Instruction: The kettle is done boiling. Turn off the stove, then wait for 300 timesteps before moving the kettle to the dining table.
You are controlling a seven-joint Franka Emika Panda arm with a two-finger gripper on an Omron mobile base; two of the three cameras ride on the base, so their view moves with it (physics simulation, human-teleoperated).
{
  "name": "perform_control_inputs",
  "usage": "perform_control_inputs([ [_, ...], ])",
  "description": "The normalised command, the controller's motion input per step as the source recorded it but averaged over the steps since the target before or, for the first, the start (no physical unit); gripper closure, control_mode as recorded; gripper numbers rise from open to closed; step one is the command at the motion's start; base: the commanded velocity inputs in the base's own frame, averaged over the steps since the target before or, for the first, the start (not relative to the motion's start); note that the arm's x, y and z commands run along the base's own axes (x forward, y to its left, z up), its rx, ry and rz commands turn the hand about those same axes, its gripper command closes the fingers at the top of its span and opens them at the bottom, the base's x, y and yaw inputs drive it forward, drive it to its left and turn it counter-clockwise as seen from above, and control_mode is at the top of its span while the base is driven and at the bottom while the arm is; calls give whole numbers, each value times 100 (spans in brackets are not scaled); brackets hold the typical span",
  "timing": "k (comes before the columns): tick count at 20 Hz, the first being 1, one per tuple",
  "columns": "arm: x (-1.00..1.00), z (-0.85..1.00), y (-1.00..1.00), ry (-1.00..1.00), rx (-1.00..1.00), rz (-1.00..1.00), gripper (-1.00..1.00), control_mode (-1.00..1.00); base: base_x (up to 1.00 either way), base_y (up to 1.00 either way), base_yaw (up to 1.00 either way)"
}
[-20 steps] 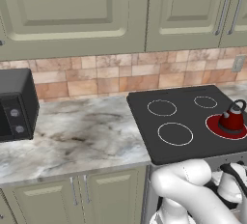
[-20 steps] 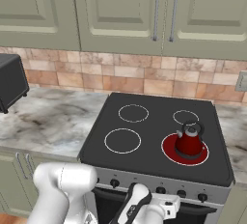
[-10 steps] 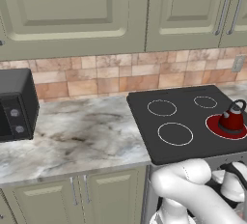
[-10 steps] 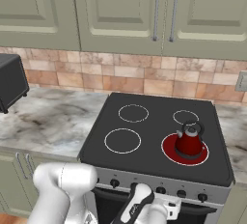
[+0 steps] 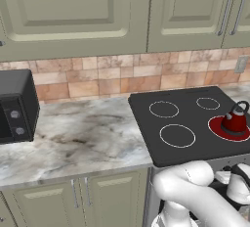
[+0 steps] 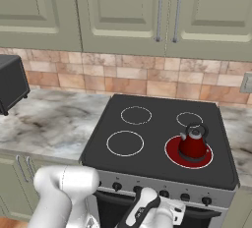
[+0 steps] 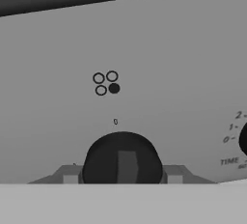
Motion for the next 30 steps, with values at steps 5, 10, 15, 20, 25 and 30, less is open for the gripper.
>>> perform_control_inputs([
  [5,0,0,8,0,12,-2,100,-100,0,0,0],
  [10,0,1,10,0,16,-2,100,-100,0,0,0],
  [15,0,3,10,4,19,-2,100,-100,0,0,0],
  [20,-1,0,3,3,20,-1,100,-100,0,0,0],
  [25,-13,0,0,1,19,0,100,-100,0,0,0],
  [30,-9,-1,0,3,20,0,100,-100,0,0,0],
])
